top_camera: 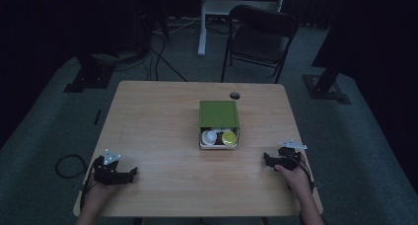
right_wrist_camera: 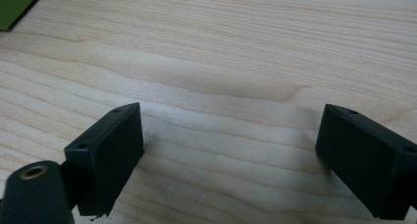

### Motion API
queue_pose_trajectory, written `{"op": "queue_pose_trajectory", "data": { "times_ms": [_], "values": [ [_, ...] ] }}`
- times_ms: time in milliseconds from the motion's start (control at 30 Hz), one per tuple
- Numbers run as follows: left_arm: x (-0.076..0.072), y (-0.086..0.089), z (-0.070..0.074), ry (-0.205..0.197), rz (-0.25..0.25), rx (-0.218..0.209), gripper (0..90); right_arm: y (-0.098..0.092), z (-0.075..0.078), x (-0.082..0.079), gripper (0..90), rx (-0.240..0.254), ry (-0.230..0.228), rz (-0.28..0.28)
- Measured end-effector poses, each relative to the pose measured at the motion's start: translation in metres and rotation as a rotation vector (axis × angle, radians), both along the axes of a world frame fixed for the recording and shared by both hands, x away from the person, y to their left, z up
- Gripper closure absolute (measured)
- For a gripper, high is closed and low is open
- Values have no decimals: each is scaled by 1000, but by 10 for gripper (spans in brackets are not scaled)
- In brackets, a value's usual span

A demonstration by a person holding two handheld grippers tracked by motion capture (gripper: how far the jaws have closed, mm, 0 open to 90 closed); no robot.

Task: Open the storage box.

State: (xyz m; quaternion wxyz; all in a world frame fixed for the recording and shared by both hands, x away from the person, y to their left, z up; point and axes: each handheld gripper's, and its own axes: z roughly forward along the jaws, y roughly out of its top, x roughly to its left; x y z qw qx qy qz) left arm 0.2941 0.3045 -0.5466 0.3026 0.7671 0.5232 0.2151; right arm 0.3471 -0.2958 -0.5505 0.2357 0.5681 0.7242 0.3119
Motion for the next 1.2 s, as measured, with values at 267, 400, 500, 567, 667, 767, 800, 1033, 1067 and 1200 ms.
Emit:
{"op": "queue_pose_trajectory", "data": {
  "times_ms": [267,400,500,567,667,767,800,1033,1067,1200],
  "values": [
    [0,1,0,1,-24,-1,13,-1,0,0,101,0,0,4],
    [0,1,0,1,-25,-1,13,-1,0,0,100,-1,1,7],
    [1,1,0,1,-30,0,13,-2,0,0,101,-1,-1,15],
    [1,1,0,1,-30,0,13,-2,0,0,101,-2,-1,16],
    [1,1,0,1,-30,0,13,-1,1,-2,101,-9,2,23],
    [1,1,0,1,-30,1,13,4,3,-5,101,-44,-3,31],
    [1,1,0,1,-30,0,13,6,3,-6,101,-50,-3,34],
    [1,1,0,1,-30,0,13,22,7,-11,104,-119,-25,68],
    [1,1,0,1,-30,0,13,24,8,-11,105,-136,-33,76],
    [1,1,0,1,-30,0,13,37,14,-12,106,-179,-56,118]
  ]
}}
